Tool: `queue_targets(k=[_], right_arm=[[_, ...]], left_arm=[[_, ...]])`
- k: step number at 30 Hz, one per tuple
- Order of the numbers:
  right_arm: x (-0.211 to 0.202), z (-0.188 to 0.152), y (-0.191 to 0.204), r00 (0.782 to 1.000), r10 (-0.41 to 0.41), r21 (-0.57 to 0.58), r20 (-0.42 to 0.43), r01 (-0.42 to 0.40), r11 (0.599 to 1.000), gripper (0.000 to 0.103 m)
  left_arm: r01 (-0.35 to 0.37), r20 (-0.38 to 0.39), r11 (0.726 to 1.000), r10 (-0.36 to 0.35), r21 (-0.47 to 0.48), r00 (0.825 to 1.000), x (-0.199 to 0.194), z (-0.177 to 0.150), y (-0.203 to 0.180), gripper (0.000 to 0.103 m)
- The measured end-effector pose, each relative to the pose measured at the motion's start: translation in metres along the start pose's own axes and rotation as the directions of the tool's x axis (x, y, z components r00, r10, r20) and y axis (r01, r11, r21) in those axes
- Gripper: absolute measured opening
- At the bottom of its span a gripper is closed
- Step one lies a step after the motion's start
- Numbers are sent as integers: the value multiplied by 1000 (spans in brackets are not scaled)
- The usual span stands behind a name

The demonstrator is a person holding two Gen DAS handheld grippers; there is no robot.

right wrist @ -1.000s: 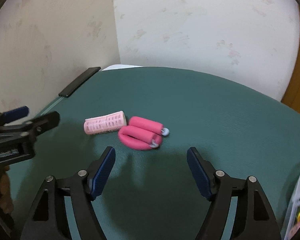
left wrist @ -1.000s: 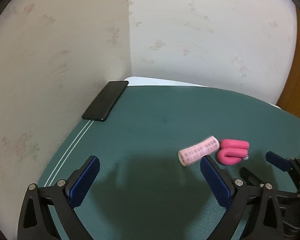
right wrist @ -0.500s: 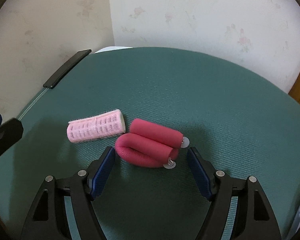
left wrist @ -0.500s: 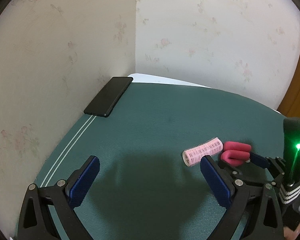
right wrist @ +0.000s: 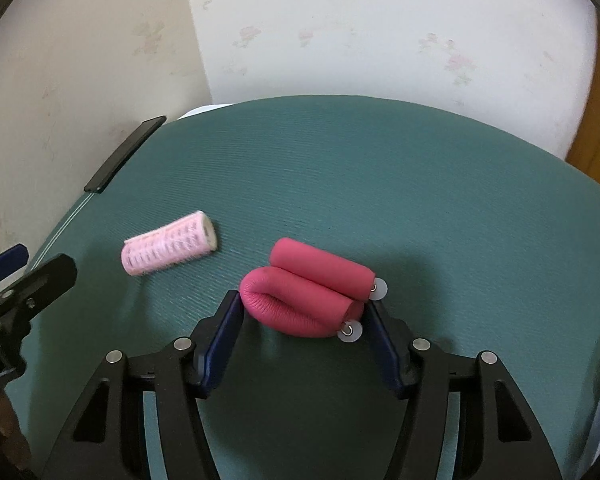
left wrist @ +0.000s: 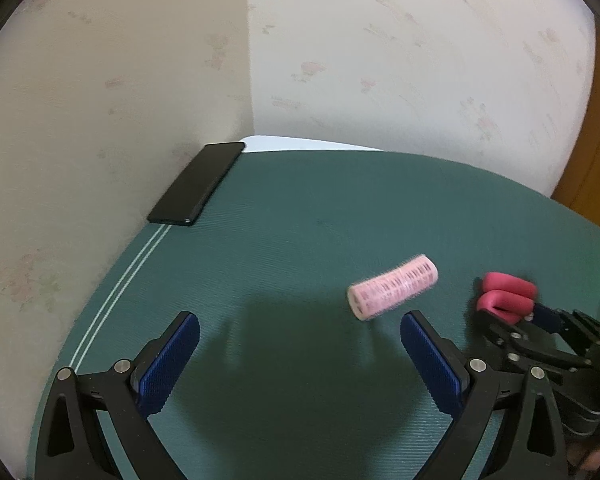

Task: Organize objects
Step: 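Close right gripper on the pink foam coil, then close left gripper on the last pink hair roller while right gripper holds coil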

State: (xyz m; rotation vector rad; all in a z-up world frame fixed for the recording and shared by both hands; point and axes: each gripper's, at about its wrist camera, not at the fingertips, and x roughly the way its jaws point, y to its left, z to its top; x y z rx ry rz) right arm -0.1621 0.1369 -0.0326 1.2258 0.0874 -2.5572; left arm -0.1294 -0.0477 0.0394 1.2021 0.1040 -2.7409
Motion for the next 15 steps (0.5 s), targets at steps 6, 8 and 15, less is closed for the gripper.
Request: queue_targets(k=[6, 8, 15], right_arm=[[-22, -18, -26, 1000, -14, 27, 7, 14, 1000, 61], [-29, -25, -34, 1000, -23, 30, 10, 23, 999, 61], [-50, -43, -53, 999, -19, 63, 33, 17, 998, 61]], left_arm=[[26, -49, 999, -25, 22, 998, 13, -1, -14, 102], [37, -66, 999, -36, 18, 997, 17, -1, -18, 102], [52, -118, 998, -55, -31, 991, 31, 6, -30, 102]])
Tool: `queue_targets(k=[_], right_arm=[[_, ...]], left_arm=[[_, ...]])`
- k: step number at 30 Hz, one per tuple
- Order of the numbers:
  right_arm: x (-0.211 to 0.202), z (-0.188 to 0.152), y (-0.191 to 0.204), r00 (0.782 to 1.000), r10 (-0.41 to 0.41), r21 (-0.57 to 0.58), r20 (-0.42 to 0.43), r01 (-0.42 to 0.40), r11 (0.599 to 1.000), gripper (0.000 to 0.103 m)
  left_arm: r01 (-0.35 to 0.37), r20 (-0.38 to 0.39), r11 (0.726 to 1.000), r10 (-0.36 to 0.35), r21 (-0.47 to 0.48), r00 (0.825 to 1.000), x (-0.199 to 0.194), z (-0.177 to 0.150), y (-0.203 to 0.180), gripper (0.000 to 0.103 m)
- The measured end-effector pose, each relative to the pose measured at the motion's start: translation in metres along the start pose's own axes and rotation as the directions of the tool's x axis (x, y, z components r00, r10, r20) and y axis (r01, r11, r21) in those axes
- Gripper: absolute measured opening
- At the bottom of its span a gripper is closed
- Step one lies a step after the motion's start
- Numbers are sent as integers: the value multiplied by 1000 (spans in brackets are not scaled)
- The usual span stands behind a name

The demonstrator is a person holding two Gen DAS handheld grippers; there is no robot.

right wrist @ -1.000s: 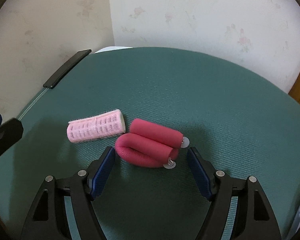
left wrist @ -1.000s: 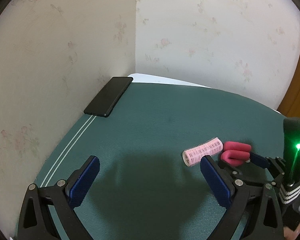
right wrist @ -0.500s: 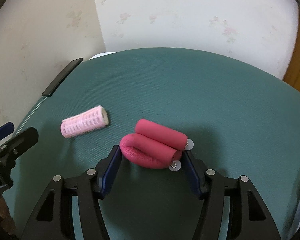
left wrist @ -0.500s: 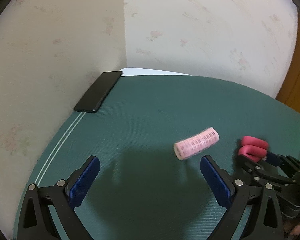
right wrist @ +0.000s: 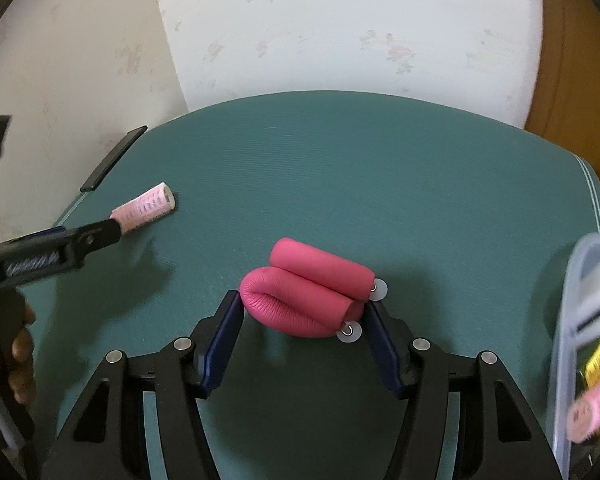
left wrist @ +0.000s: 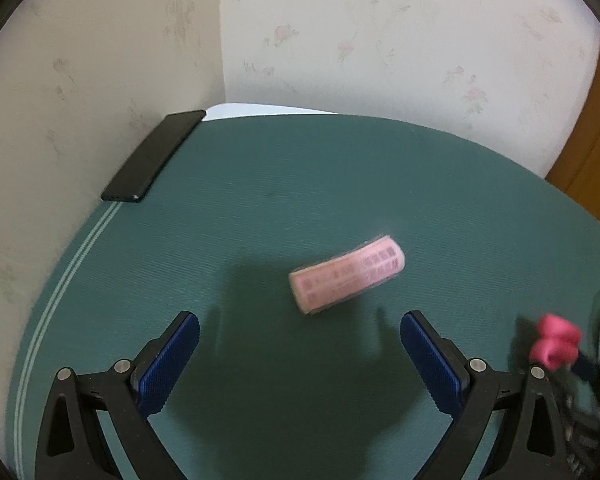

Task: Organize objects
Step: 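Close left gripper on the last pink hair roller while right gripper holds coil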

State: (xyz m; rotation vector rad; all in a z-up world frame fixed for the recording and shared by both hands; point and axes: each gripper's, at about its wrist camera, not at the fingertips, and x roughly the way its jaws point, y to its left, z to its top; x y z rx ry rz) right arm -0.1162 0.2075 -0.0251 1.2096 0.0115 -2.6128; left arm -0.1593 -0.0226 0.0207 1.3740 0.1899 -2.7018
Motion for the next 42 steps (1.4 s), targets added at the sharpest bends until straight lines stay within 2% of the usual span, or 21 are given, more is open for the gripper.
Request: queue_targets(k=[10, 22, 27, 42], right_arm=[[-7, -5, -13, 1000, 20, 53, 14, -21, 998, 61], [-7, -5, -13, 1000, 15, 53, 20, -16, 998, 61], [-9, -4, -15, 1000, 12, 54, 24, -13, 998, 61], [-24, -3, -16, 996, -26, 38, 86, 22, 999, 61]], left_arm=[[-14, -25, 999, 13, -52, 1000, 16, 13, -23, 102], [-16, -31, 995, 13, -99, 999, 34, 16, -23, 101], [-4, -20, 996, 2, -92, 1000, 37, 14, -21, 78], [39, 56, 999, -38, -16, 998, 8, 11, -34, 77]])
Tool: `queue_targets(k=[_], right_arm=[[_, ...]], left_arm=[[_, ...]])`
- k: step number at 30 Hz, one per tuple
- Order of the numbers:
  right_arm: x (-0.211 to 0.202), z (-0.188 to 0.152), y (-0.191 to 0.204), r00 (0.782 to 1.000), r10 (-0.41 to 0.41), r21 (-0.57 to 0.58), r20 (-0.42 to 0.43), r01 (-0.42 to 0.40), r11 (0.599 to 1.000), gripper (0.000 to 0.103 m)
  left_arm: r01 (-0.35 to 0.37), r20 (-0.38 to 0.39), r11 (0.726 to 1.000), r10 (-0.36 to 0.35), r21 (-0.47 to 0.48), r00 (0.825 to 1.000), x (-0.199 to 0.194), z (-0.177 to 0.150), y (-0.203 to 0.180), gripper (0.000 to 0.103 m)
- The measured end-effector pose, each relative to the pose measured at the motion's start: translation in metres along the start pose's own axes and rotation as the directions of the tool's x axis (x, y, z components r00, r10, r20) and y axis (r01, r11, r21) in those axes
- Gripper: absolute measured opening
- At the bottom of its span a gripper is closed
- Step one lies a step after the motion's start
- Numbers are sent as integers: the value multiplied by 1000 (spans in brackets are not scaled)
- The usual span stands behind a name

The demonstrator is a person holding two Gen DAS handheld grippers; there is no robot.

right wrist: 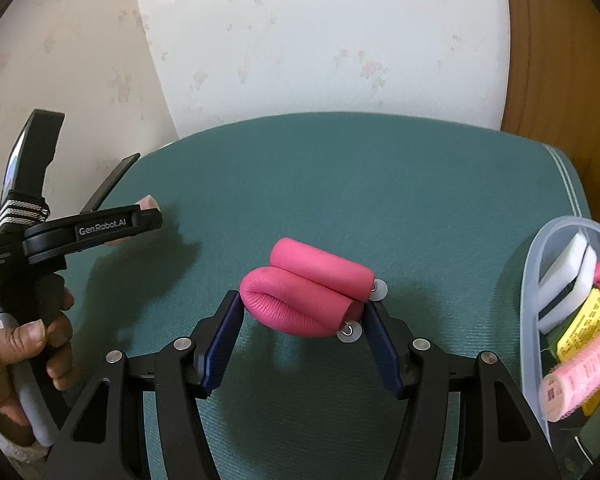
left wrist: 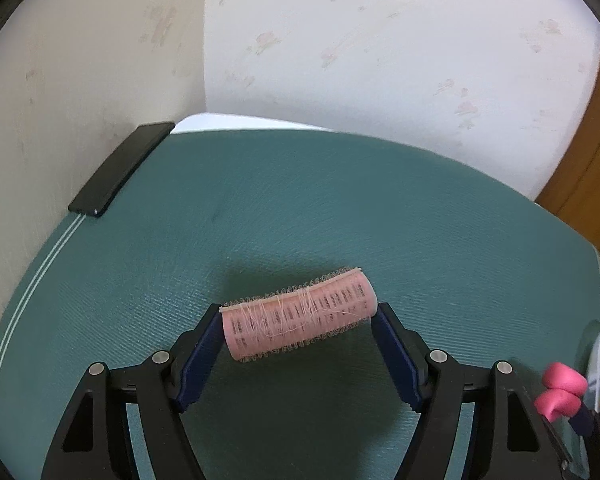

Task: Organize objects
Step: 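Close left gripper on the last pink hair roller while right gripper holds coil, then carry pink coil and pink roller over the clear bowl with both grippers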

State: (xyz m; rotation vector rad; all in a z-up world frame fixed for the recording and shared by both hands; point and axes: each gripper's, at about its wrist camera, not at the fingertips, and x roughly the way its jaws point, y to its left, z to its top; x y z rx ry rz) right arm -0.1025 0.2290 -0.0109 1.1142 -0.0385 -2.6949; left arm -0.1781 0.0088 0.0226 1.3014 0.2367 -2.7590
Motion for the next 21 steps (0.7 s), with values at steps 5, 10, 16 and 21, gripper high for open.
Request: queue_targets(k=[5, 10, 16, 21], right_arm=[[-11, 1, 5, 998, -41, -37, 51, 42, 998, 61], [-23, 3, 1, 994, -61, -31, 87, 64, 997, 61], [-41, 6, -10, 988, -84, 12, 131, 83, 996, 61], [-60, 7, -18, 976, -118, 35, 183, 113, 993, 62]], left_arm=[[19, 34, 999, -21, 44, 999, -15, -2, -11, 77], [34, 56, 996, -39, 80, 998, -26, -4, -22, 77], [72, 56, 991, -79, 115, 995, -34, -8, -37, 77], [108, 55, 982, -117, 153, 992, -42, -15, -54, 77]])
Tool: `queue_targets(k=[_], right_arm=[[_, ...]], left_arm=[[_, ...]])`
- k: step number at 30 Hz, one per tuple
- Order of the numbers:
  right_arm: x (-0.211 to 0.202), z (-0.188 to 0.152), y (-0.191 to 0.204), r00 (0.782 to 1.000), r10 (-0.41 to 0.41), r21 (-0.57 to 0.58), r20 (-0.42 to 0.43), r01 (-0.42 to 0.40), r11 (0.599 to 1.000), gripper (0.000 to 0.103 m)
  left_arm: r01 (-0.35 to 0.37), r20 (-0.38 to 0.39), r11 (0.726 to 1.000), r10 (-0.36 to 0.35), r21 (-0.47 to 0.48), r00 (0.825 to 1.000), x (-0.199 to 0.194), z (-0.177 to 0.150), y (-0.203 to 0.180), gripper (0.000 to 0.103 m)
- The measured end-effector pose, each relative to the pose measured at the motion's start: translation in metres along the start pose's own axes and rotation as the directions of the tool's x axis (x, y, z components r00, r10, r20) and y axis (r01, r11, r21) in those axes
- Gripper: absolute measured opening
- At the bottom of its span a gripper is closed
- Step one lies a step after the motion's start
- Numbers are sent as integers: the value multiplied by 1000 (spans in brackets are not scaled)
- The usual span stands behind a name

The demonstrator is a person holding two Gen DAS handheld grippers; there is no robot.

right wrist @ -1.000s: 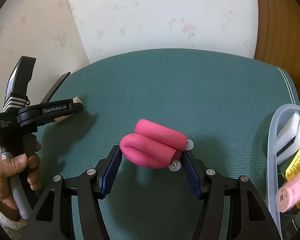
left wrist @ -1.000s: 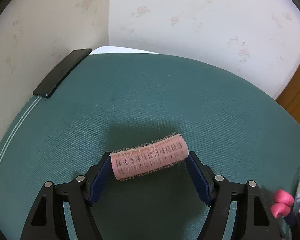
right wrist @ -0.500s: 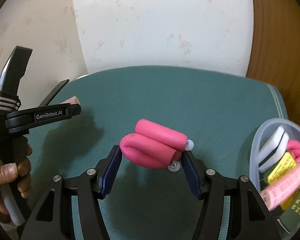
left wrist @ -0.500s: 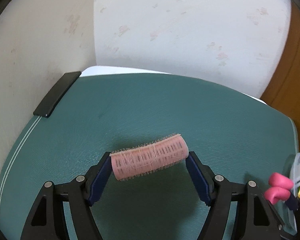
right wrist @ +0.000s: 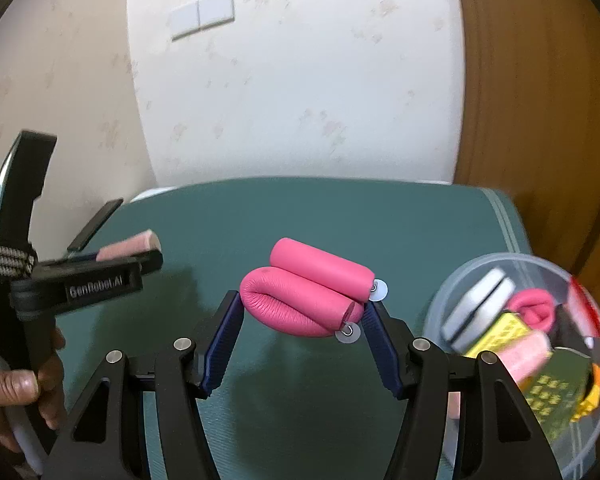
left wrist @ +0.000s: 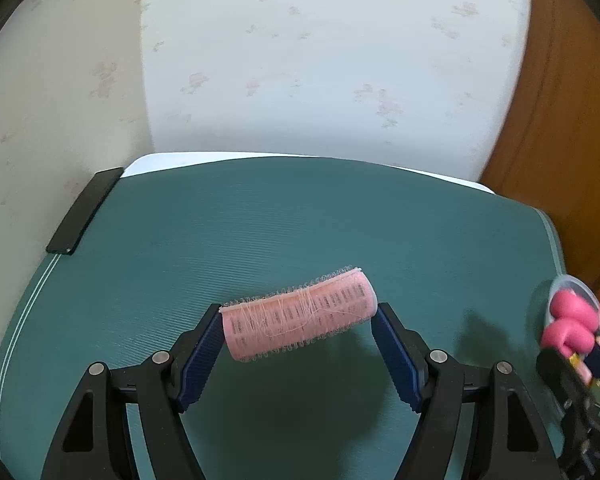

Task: Organize objects
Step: 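Carry pink coil and pink roller over the clear bowl with both grippers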

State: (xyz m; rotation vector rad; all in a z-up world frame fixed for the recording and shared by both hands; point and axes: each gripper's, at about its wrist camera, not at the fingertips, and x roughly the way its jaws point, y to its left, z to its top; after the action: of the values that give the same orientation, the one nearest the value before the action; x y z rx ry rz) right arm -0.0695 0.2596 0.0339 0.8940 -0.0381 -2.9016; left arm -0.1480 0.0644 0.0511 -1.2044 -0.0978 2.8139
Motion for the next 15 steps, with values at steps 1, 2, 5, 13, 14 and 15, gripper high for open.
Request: queue_targets(k=[1, 2, 5, 13, 14, 15], right_arm=[[-4, 0, -2, 1000, -5, 6, 11, 5, 1000, 62], [-8, 1, -5, 1000, -10, 14, 20, 10, 1000, 62], [-19, 2, -17, 999, -25, 45, 42, 23, 999, 61], [-41, 3, -58, 992, -96, 137, 78, 85, 987, 62], [-43, 3, -63, 991, -103, 145, 80, 91, 985, 61], [-45, 4, -70, 990, -116, 158, 83, 102, 982, 62]], left_arm=[[7, 1, 1000, -7, 7, 1000, -1, 0, -3, 77], [14, 2, 1000, -14, 13, 1000, -3, -1, -6, 77], [35, 6, 999, -36, 27, 999, -8, -2, -14, 77], [71, 17, 996, -72, 62, 997, -20, -5, -29, 77], [73, 18, 995, -74, 67, 997, -21, -6, -32, 77], [76, 19, 994, -77, 73, 997, -23, -7, -35, 77]])
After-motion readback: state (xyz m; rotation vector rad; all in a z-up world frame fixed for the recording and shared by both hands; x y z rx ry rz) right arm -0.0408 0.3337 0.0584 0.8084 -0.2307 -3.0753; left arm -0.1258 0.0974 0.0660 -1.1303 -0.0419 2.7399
